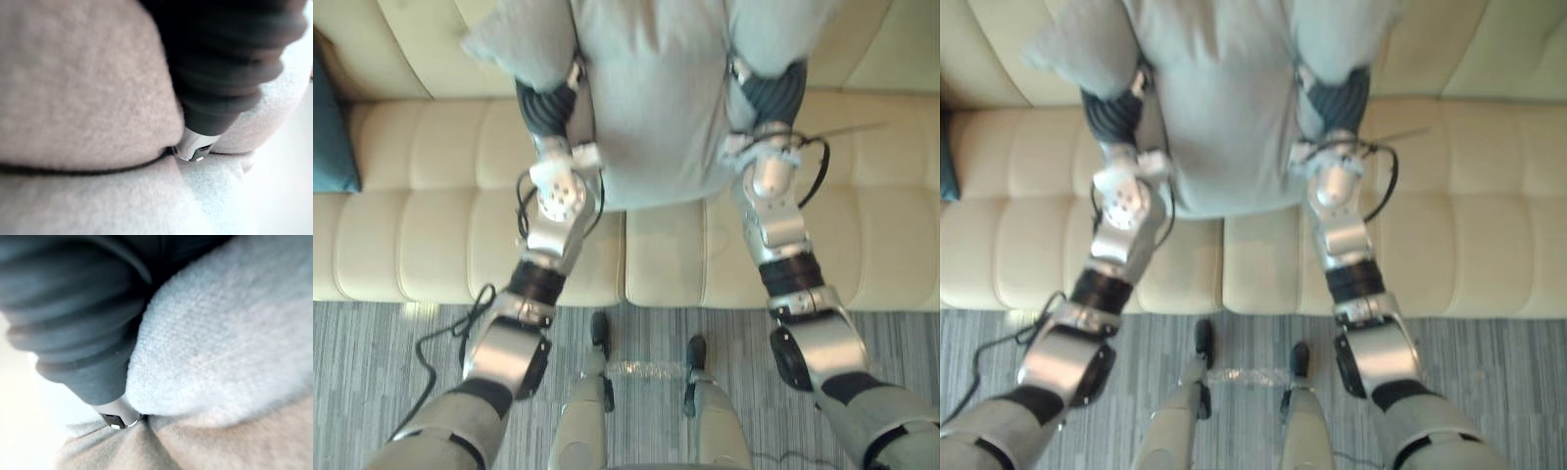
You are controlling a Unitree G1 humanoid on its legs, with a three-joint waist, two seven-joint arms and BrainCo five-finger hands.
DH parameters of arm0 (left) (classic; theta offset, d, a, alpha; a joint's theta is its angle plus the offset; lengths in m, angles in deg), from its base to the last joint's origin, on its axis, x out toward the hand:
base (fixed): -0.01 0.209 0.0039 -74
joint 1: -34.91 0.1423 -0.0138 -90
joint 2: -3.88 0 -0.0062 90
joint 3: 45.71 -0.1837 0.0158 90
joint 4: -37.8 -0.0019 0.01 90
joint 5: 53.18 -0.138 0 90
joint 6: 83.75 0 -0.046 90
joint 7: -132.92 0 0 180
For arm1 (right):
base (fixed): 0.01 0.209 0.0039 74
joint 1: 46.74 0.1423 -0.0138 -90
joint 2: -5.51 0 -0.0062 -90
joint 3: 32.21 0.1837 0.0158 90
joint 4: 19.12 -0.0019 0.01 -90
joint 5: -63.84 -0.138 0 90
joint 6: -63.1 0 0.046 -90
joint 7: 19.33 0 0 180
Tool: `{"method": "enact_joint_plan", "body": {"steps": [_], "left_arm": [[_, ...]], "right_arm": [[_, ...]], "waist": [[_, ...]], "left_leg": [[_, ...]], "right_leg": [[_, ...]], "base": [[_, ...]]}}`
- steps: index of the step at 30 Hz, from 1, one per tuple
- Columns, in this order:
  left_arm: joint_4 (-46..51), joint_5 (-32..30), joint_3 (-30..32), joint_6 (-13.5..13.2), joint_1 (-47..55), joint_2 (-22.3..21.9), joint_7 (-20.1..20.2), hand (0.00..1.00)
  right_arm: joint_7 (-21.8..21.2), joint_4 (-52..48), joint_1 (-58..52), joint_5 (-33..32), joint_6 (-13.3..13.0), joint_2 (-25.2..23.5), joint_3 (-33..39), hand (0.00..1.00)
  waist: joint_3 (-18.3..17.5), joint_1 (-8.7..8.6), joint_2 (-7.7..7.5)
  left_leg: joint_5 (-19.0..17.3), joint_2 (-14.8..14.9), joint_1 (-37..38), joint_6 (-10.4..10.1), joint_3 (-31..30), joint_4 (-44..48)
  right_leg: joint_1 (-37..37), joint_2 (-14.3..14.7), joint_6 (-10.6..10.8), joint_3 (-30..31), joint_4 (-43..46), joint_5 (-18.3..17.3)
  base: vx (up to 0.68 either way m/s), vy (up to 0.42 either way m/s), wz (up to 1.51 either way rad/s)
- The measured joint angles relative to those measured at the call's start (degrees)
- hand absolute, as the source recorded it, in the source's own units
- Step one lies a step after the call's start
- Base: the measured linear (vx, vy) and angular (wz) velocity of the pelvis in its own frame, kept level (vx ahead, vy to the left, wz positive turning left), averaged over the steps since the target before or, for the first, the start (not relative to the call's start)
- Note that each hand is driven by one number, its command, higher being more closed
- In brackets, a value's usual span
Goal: Pick up cushions and gather them together orderly.
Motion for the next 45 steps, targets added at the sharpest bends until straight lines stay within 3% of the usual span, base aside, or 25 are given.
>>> {"method": "enact_joint_plan", "body": {"steps": [6,7,16,22,26,32,35,37,39,41,45], "left_arm": [[-5.5,0.9,6.0,0.1,-9.5,-1.7,-0.5,1.0],[-5.6,1.0,7.1,0.1,-9.6,-2.3,-0.5,0.0],[-8.0,3.5,15.1,-0.1,-11.6,-2.6,1.9,0.0],[-9.1,8.1,17.5,-0.2,-10.5,-0.2,6.0,0.0],[-9.1,13.5,22.0,-0.8,-2.1,4.5,9.2,0.0],[-1.8,16.8,24.1,-3.0,16.2,6.7,12.7,0.0],[2.6,16.2,22.9,-3.8,31.2,3.2,14.7,0.0],[2.9,14.4,19.8,-3.4,44.9,-2.0,17.0,0.0],[2.8,13.1,18.3,-2.5,50.9,-4.5,18.4,0.0],[-0.4,8.2,15.2,-0.4,60.6,-7.3,21.9,0.0],[-10.5,2.1,15.1,2.8,67.0,-10.3,26.4,0.0]], "right_arm": [[1.1,6.8,8.5,-0.5,-0.2,-0.5,2.1,1.0],[1.1,6.8,8.8,-0.6,-0.2,-0.5,2.0,0.0],[0.9,5.8,11.2,-1.6,-0.7,-0.1,5.0,0.0],[-1.9,1.4,8.7,-9.5,-3.0,6.2,9.5,0.0],[-5.5,1.3,1.1,-15.8,-4.0,12.6,13.6,0.0],[-8.3,-8.3,-18.0,-19.2,-5.0,14.6,17.6,0.0],[-10.3,-14.5,-33.4,-19.2,-5.4,10.2,17.8,0.0],[-12.8,-17.0,-46.6,-18.6,-5.4,3.3,17.5,0.0],[-14.1,-16.8,-52.2,-18.4,-5.3,0.3,17.3,0.0],[-17.6,-14.5,-61.9,-16.1,-4.5,-4.5,16.9,0.0],[-20.8,-1.9,-69.3,-11.9,-2.4,-9.4,17.0,0.0]], "waist": [[2.2,-0.43,0.05],[2.2,-0.44,0.03],[2.4,0.09,0.0],[2.5,-0.32,-0.05],[2.5,-0.61,-0.12],[2.5,-0.87,-0.27],[2.4,-0.94,-0.47],[1.3,-0.89,-1.63],[0.8,-0.88,-2.32],[-1.7,-0.93,-3.46],[-6.5,-0.98,-3.86]], "left_leg": [[0.9,0.3,-6.5,0.1,0.8,-0.3],[1.0,0.4,-7.6,0.0,0.9,-0.3],[1.0,1.6,-10.6,-0.1,1.2,0.9],[1.0,1.7,-10.7,-0.1,1.0,2.7],[0.9,1.7,-6.6,-0.2,1.0,2.6],[-0.8,1.6,0.3,-1.7,0.7,2.5],[-2.7,1.6,5.7,-1.6,0.8,2.5],[-4.4,1.3,11.0,-1.5,1.2,2.6],[-4.6,1.3,13.0,-1.8,1.4,2.6],[-5.3,1.4,15.7,-2.1,1.8,2.6],[-6.9,1.5,20.5,-2.0,2.4,2.6]], "right_leg": [[-6.8,-0.3,0.1,0.2,-0.3,1.0],[-7.8,-0.3,0.1,0.0,-0.3,1.0],[-11.4,0.6,0.1,0.3,2.5,0.9],[-11.7,0.5,0.2,0.3,5.8,0.3],[-8.7,0.5,0.0,-0.1,8.7,-1.1],[-1.4,0.2,-1.2,-1.0,9.1,-6.2],[3.7,0.3,-2.0,-1.7,10.3,-8.5],[8.4,-0.1,-2.2,-1.9,10.8,-10.4],[10.4,-0.1,-2.1,-1.9,10.6,-10.7],[13.7,0.0,-2.1,-1.9,8.9,-10.8],[20.2,0.1,-1.5,-2.1,4.8,-10.1]], "base": [[0.01,0.001,-0.04],[0.07,-0.003,0.02],[0.05,-0.014,0.0],[0.0,-0.019,0.07],[-0.01,-0.042,0.07],[-0.01,-0.069,0.11],[-0.03,-0.079,0.06],[0.01,-0.058,0.0],[0.05,-0.014,-0.03],[0.08,0.006,-0.07],[0.1,0.024,-0.06]]}}
